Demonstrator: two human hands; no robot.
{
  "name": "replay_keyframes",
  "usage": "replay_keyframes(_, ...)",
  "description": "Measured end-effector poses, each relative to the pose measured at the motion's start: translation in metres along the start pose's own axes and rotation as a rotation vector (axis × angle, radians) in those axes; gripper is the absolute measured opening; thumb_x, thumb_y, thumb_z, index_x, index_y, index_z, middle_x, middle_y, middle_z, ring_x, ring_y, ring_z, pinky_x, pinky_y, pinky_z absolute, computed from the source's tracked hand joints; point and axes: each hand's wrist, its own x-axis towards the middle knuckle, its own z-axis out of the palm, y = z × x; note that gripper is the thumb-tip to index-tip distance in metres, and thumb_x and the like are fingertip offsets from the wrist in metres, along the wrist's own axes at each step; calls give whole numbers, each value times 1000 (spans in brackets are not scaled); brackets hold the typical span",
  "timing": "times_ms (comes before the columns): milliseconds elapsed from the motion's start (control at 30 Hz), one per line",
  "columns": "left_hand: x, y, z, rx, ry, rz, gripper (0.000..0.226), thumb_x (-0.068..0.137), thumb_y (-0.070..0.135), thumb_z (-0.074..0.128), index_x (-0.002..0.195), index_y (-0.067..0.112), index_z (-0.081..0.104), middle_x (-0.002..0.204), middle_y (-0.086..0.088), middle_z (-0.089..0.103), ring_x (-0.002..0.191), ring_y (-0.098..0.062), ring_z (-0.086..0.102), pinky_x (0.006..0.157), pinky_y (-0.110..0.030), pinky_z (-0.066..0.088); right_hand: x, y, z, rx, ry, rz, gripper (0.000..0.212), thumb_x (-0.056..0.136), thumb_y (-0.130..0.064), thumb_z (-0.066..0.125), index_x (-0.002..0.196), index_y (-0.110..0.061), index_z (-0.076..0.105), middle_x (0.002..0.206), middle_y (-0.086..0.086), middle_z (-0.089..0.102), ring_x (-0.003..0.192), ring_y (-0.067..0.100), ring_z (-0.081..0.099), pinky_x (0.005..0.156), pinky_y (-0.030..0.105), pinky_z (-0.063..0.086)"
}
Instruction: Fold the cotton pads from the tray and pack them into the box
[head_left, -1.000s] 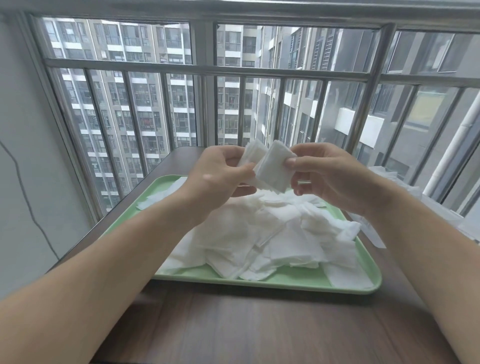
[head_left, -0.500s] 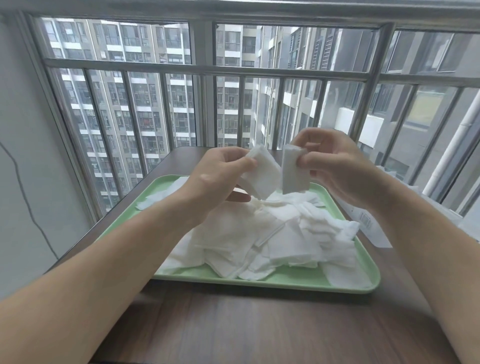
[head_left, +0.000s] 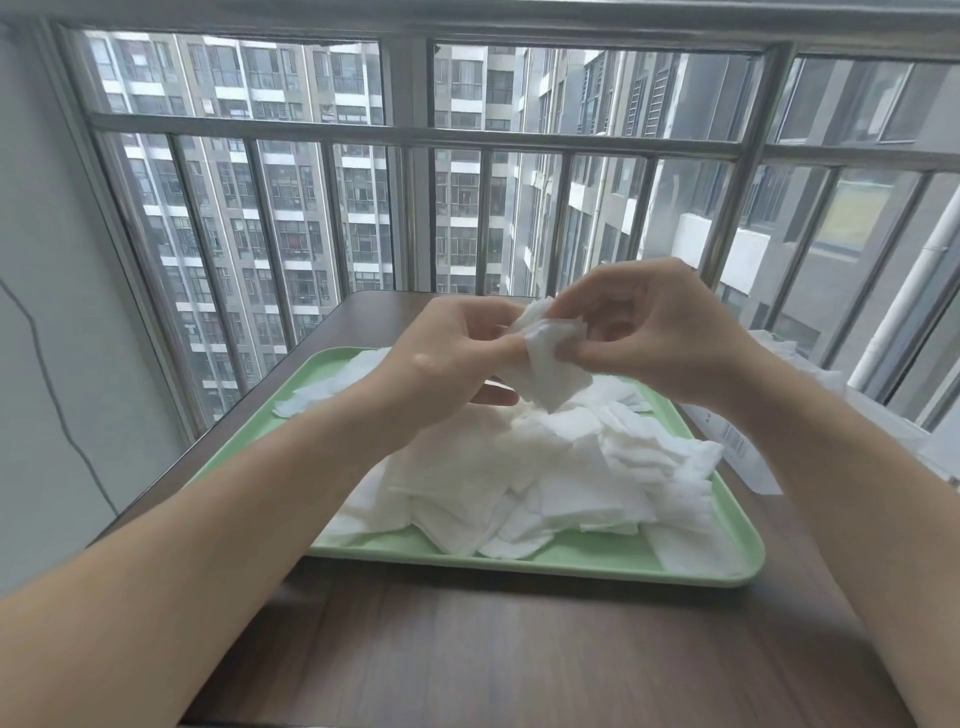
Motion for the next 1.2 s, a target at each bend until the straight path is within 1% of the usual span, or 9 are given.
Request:
replay_keyframes(100,0,-1,0,-10,-2,8,18,93,24,70,108,15,75,98,-7,77,90,-18,74,80,-34,62,1,-2,3,-156,40,-41,27,74,-3,84,97,-13,76,87,2,74,72,18,70,66,38,60)
replay_keyframes(267,2,-4,0,-87,90,12,18,88,22,75,102,11,74,98,-14,77,93,-28,75,81,-38,62,1,-2,11,-210,111,-15,34,71,-21,88,100,-16,71,90,-7,73,75,5,71,63,22,58)
replay_keyframes(433,3,-5,1,-118,110,-7,23,91,16,73,112,6,69,99,-13,77,92,-25,76,80,-37,62,1,-1,12,-171,111,17,36,71,-16,88,101,-16,68,86,-4,72,74,7,68,60,14,49)
replay_keyframes(633,6,-3,2,-288,108,-128,20,100,14,56,112,4,69,113,-24,71,94,-30,73,84,-42,60,1,1,16,-167,126,-13,29,74,-13,86,97,-14,67,80,-2,69,71,12,64,59,11,44)
replay_keyframes(733,7,2,4,-411,117,-261,32,101,25,54,121,3,65,121,-24,68,90,-27,71,75,-36,61,2,2,15,-155,108,-39,29,75,-12,86,97,-15,67,78,-5,66,71,11,63,62,12,44)
replay_keyframes(867,8,1,2,-520,145,-346,39,99,33,58,127,7,62,111,-16,70,89,-27,72,61,-32,59,3,3,16,-157,81,-71,31,77,-15,86,104,-20,70,80,-9,66,74,11,63,65,17,47)
replay_keyframes(967,8,1,-1,-578,116,-350,45,95,37,62,129,7,61,108,-14,68,88,-26,71,63,-33,60,3,3,18,-146,92,-94,24,80,-15,83,101,-20,72,85,-3,69,77,13,63,68,31,53)
replay_keyframes(1100,10,1,1,-554,158,-309,22,96,16,63,112,3,68,104,-14,69,91,-25,69,67,-30,62,2,-4,16,28,158,-43,14,84,-16,77,96,-15,70,93,6,70,90,30,67,76,48,59)
replay_keyframes(1200,10,-3,2,-500,176,-268,13,96,1,58,98,4,70,101,-15,70,91,-26,68,68,-30,62,3,-4,11,312,222,72,16,78,-17,70,94,-13,66,88,3,69,83,26,67,73,42,58)
